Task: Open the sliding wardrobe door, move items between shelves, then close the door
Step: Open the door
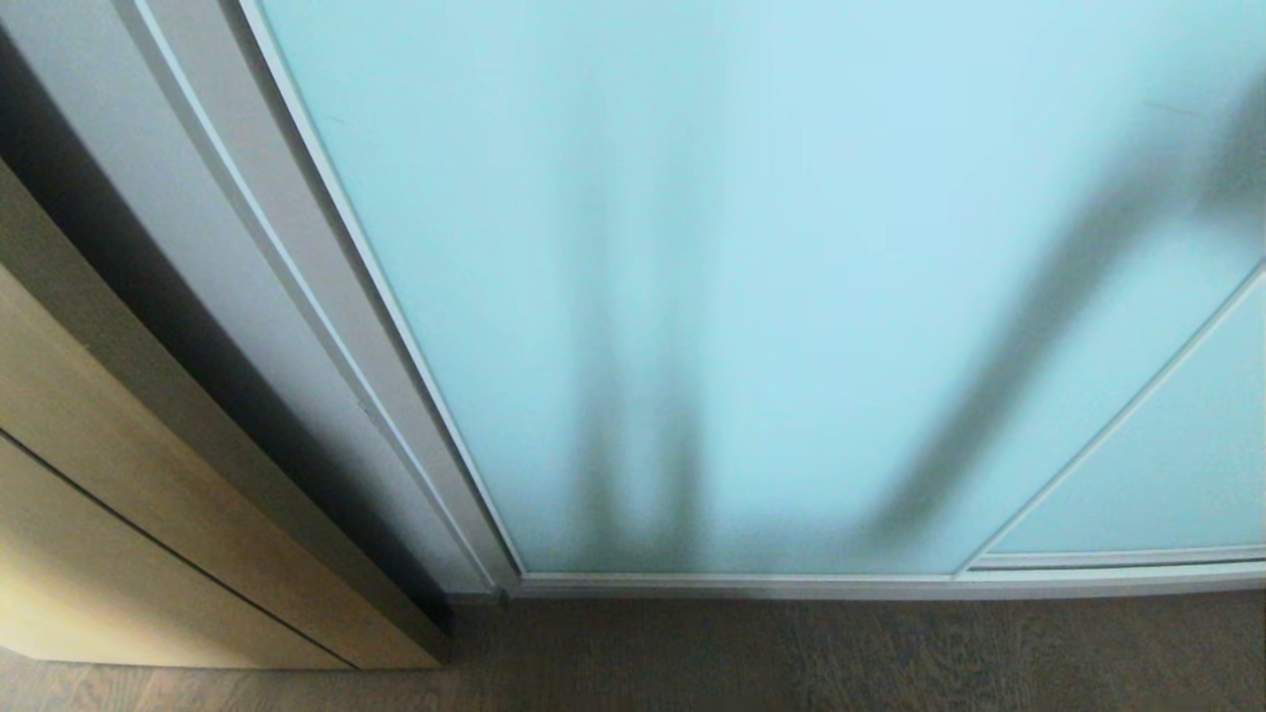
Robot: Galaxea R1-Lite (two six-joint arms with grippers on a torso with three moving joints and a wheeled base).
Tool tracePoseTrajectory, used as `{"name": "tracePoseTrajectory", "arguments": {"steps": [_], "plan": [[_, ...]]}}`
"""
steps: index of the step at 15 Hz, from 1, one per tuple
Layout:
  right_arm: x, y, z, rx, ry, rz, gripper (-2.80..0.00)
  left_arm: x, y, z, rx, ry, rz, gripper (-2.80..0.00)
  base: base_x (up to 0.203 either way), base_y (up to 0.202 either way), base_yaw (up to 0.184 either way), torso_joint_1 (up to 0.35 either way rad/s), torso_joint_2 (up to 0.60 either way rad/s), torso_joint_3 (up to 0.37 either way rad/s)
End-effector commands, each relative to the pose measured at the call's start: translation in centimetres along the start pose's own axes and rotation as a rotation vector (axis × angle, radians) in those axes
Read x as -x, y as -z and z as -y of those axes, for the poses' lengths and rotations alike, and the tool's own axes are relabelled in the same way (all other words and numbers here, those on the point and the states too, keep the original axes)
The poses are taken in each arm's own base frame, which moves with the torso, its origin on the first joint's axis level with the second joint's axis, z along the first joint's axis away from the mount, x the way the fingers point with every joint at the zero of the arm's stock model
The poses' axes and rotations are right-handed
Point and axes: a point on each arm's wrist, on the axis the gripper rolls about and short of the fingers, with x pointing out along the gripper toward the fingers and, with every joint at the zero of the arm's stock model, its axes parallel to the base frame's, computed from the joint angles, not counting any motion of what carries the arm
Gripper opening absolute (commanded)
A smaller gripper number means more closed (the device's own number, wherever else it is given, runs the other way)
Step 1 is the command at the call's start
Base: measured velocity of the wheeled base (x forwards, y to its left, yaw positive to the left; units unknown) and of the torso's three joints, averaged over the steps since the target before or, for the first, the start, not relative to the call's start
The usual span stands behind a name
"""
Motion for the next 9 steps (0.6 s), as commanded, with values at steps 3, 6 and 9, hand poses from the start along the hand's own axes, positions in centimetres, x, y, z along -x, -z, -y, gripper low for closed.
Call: {"name": "tracePoseTrajectory", "arguments": {"steps": [3, 6, 9], "plan": [[-1.5, 0.3, 0.0, -0.004, 0.007, 0.012, -2.8, 0.0, 0.0, 0.0, 0.0, 0.0, -0.001, -2.8, 0.0, 0.0, 0.0, 0.0, 0.0, 0.0], [-2.4, 0.4, -0.1, -0.006, 0.006, 0.044, -2.8, 0.0, 0.0, 0.0, -0.001, 0.0, 0.0, -2.8, 0.0, 0.0, 0.0, 0.0, 0.0, 0.0], [-3.2, 0.6, -0.1, -0.005, 0.011, 0.039, -2.8, 0.0, 0.0, 0.0, 0.0, 0.0, 0.0, -2.8, 0.0, 0.0, 0.0, 0.0, 0.0, 0.0]]}}
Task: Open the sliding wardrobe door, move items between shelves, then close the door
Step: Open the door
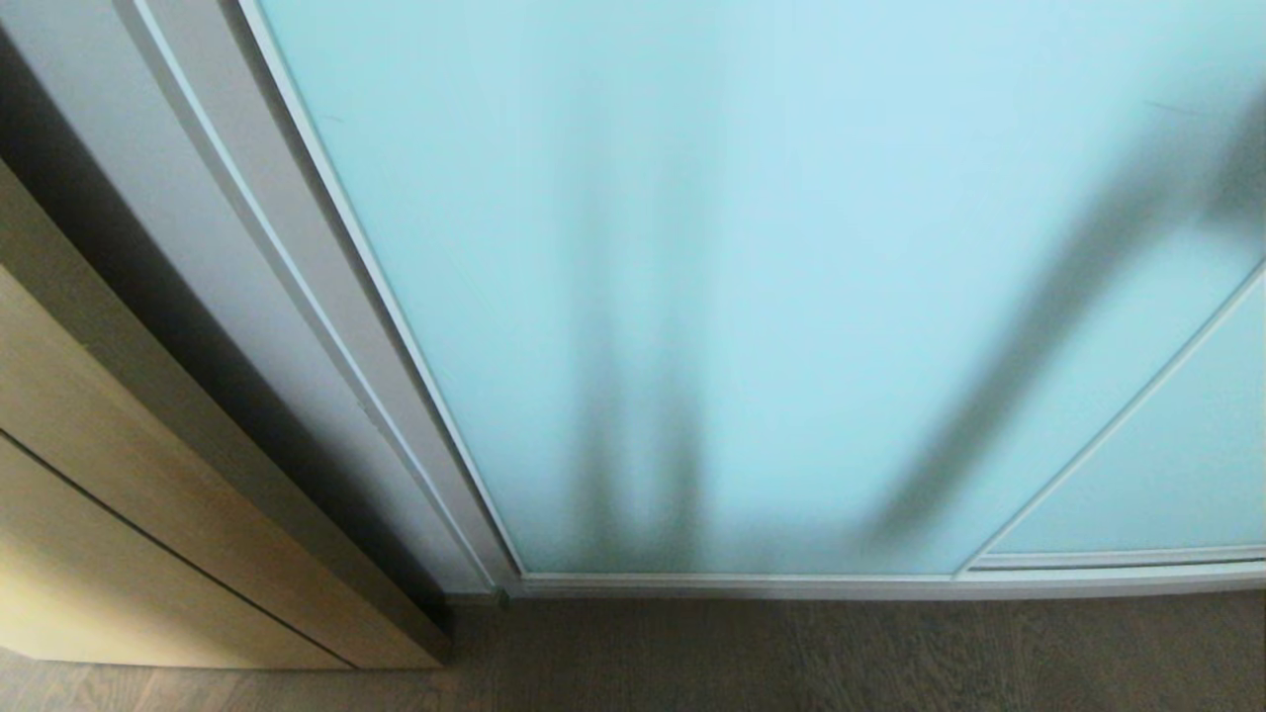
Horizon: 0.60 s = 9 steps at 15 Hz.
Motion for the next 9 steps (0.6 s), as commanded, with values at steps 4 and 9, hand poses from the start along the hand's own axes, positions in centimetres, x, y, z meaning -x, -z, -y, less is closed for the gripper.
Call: {"name": "tracePoseTrajectory", "arguments": {"steps": [4, 9], "plan": [[-1.4, 0.2, 0.1, -0.002, 0.012, 0.003, -2.8, 0.0, 0.0, 0.0, 0.0, 0.0, -0.001, -2.8, 0.0, 0.0, 0.0, 0.0, 0.0, 0.0], [-2.5, 0.4, 0.0, -0.003, 0.013, 0.002, -2.8, 0.0, 0.0, 0.0, 0.0, 0.0, -0.002, -2.8, 0.0, 0.0, 0.0, 0.0, 0.0, 0.0]]}}
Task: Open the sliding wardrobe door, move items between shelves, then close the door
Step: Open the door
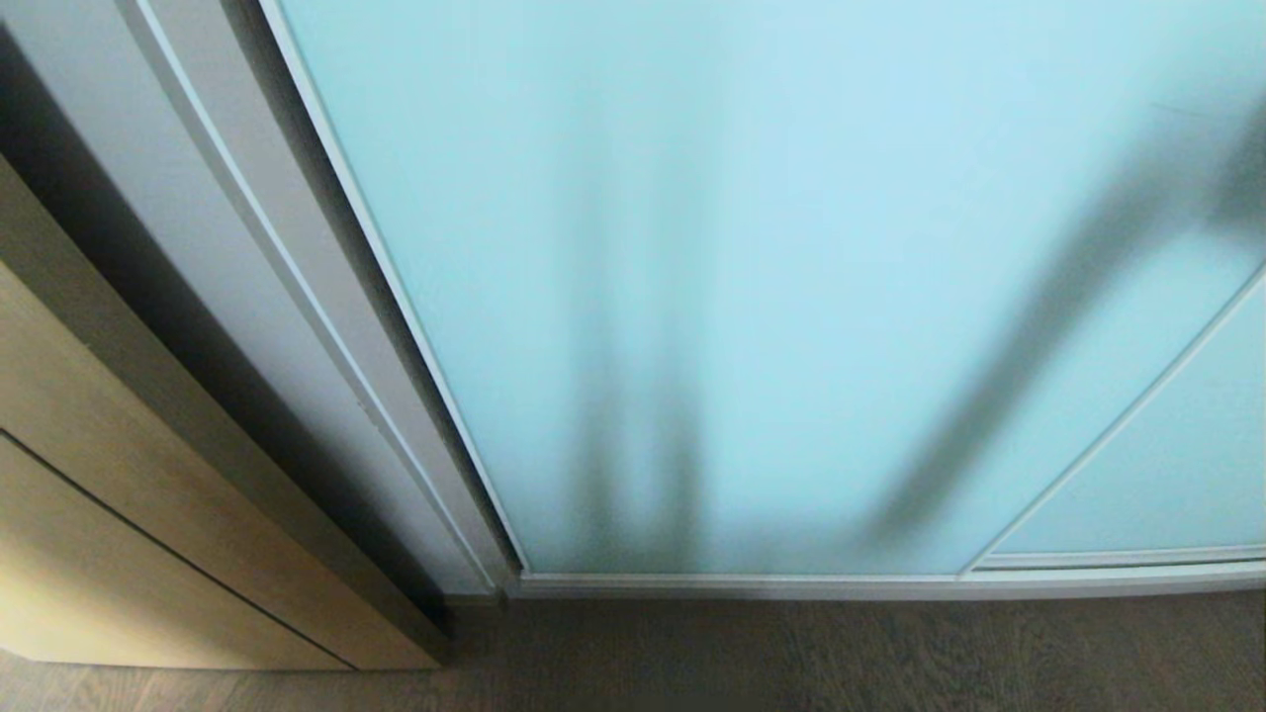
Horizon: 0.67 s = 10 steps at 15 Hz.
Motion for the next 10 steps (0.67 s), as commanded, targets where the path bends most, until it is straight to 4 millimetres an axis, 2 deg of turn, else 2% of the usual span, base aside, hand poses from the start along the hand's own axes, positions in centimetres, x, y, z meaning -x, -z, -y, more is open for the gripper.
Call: {"name": "tracePoseTrajectory", "arguments": {"steps": [1, 4, 10], "plan": [[-0.4, 0.1, -0.1, -0.001, -0.003, 0.004, -2.8, 0.0, 0.0, 0.0, 0.0, 0.0, 0.0, -2.8, 0.0, 0.0, 0.0, 0.0, 0.0, 0.0], [-0.3, -0.3, 0.6, 0.0, 0.017, 0.018, -2.8, 0.0, 0.0, 0.0, 0.0, 0.0, -0.002, -2.8, 0.0, 0.0, 0.0, 0.0, 0.0, 0.0], [-1.0, -0.8, 3.2, 0.009, 0.093, 0.034, -2.8, 0.0, 0.0, 0.0, 0.0, 0.0, 0.0, -2.8, 0.0, 0.0, 0.0, 0.0, 0.0, 0.0]]}}
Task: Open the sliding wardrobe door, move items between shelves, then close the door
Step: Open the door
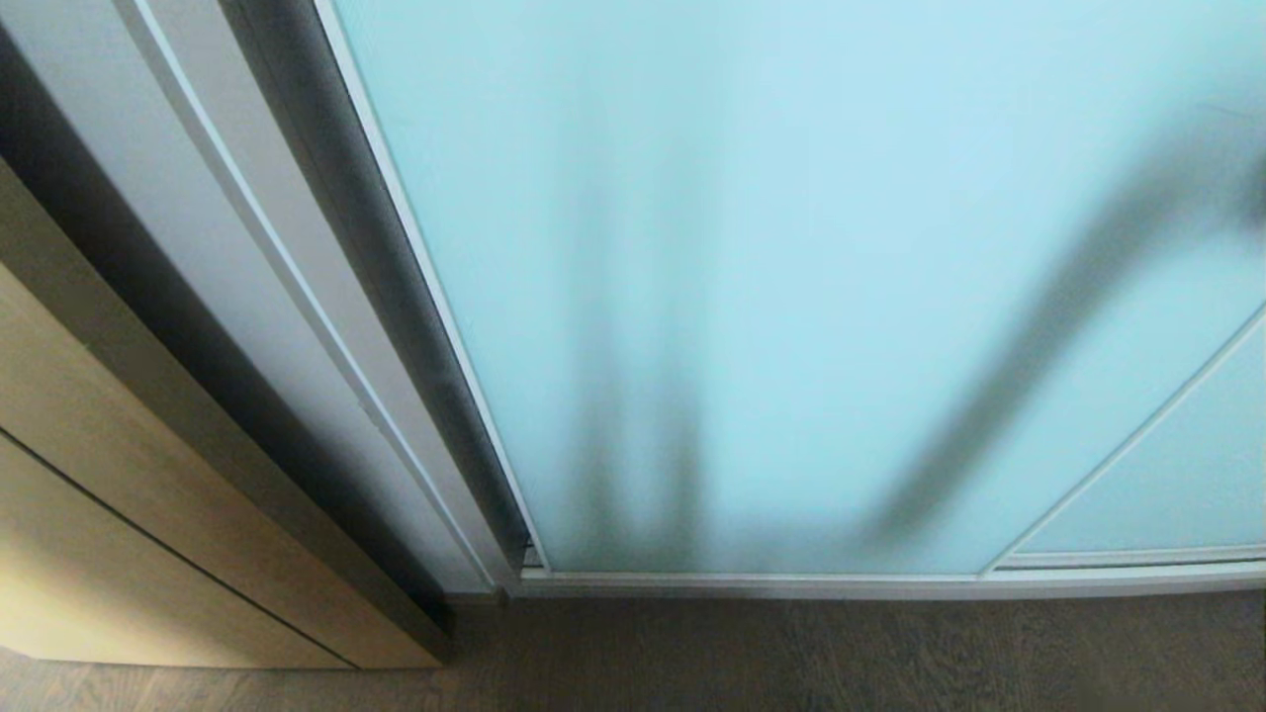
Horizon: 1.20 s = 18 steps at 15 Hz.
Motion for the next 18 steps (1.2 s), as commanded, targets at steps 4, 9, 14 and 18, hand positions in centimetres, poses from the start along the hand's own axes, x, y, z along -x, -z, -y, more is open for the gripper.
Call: {"name": "tracePoseTrajectory", "arguments": {"steps": [4, 9, 14, 18], "plan": [[-0.4, -0.1, 2.4, -0.005, 0.072, 0.003, -2.8, 0.0, 0.0, 0.0, 0.0, 0.0, 0.0, -2.8, 0.0, 0.0, 0.0, 0.0, 0.0, 0.0], [-0.2, -0.7, 4.8, 0.012, 0.146, 0.035, -2.8, 0.0, 0.0, 0.0, 0.0, 0.0, 0.0, -2.8, 0.0, 0.0, 0.0, 0.0, 0.0, 0.0], [-0.3, -1.2, 6.8, 0.052, 0.216, 0.1, -2.8, 0.0, 0.0, 0.0, 0.0, 0.0, 0.0, -2.8, 0.0, 0.0, 0.0, 0.0, 0.0, 0.0], [3.7, -2.9, 6.3, 0.05, 0.196, 0.164, -2.8, 0.0, 0.0, 0.0, 0.0, 0.0, -0.001, -2.8, 0.0, 0.0, 0.0, 0.0, 0.0, 0.0]]}}
